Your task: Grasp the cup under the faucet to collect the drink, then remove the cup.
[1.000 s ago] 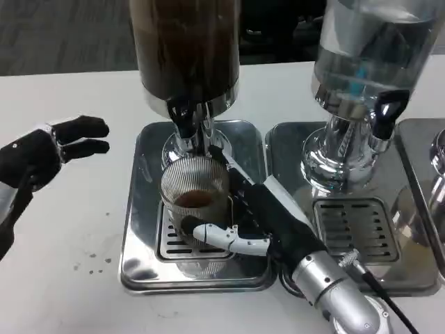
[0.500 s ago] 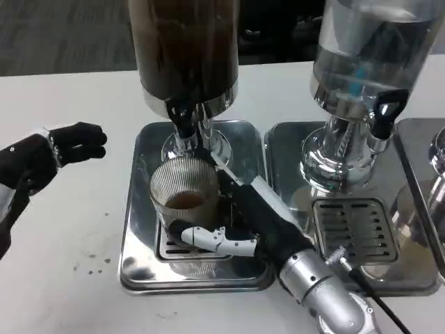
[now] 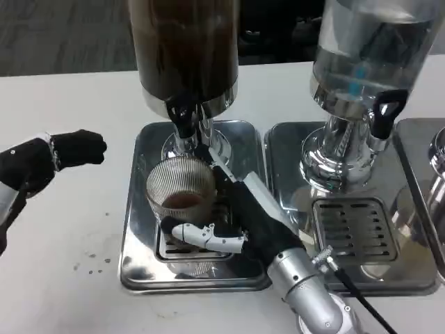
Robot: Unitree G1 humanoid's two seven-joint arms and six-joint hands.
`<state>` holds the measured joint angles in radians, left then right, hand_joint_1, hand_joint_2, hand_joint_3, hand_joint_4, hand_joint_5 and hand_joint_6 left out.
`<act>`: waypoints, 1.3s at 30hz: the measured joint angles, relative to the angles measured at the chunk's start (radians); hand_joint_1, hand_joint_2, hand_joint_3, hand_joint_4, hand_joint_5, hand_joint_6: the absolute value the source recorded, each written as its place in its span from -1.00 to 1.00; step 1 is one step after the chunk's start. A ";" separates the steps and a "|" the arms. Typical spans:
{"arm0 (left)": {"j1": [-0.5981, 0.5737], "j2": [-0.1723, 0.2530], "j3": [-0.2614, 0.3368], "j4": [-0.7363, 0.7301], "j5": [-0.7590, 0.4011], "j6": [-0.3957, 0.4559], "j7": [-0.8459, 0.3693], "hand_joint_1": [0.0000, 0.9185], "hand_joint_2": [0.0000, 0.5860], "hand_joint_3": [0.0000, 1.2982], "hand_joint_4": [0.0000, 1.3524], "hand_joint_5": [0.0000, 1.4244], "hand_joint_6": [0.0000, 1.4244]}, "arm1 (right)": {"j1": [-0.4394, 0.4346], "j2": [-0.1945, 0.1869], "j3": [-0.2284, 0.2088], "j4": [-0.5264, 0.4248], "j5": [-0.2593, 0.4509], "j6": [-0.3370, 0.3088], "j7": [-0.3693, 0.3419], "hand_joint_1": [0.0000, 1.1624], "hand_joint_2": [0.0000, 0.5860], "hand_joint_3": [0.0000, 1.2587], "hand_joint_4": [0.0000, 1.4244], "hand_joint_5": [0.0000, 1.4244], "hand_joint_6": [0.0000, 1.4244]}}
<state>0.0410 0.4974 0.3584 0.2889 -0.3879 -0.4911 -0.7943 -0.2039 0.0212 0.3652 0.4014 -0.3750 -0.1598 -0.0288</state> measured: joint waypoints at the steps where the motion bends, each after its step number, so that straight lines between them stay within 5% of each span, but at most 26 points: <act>1: 0.000 0.000 0.001 0.000 0.001 0.000 0.000 -1.00 -0.72 -0.37 -0.52 -0.56 -0.71 | 0.001 0.004 0.006 -0.009 -0.019 0.015 -0.014 0.15 -0.36 -1.00 -0.94 -0.69 -0.48; 9: 0.004 0.000 0.008 0.000 0.002 0.000 0.000 -1.00 -0.75 -0.36 -0.48 -0.51 -0.69 | 0.008 0.007 0.024 -0.022 -0.049 0.033 -0.049 0.15 -0.36 -0.73 -0.70 -0.55 -0.42; 16: 0.008 0.000 0.009 0.000 0.002 0.002 0.000 -1.00 -0.74 -0.36 -0.46 -0.51 -0.68 | 0.047 0.012 0.043 -0.020 -0.082 -0.013 -0.156 0.29 -0.34 -0.31 -0.33 -0.17 0.01; 28: 0.008 0.003 0.010 0.008 0.003 0.008 0.000 -1.00 -0.73 -0.36 -0.45 -0.51 -0.66 | 0.071 0.012 0.053 0.025 -0.134 -0.100 -0.330 0.41 -0.30 -0.04 -0.04 0.15 0.40; 39: 0.005 0.004 0.009 0.022 0.004 0.008 0.000 -1.00 -0.73 -0.36 -0.44 -0.51 -0.66 | 0.105 0.010 0.057 0.055 -0.185 -0.158 -0.458 0.39 -0.25 0.06 0.05 0.28 0.53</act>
<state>0.0461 0.5015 0.3675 0.3114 -0.3843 -0.4831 -0.7944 -0.0990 0.0315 0.4219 0.4563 -0.5597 -0.3173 -0.4873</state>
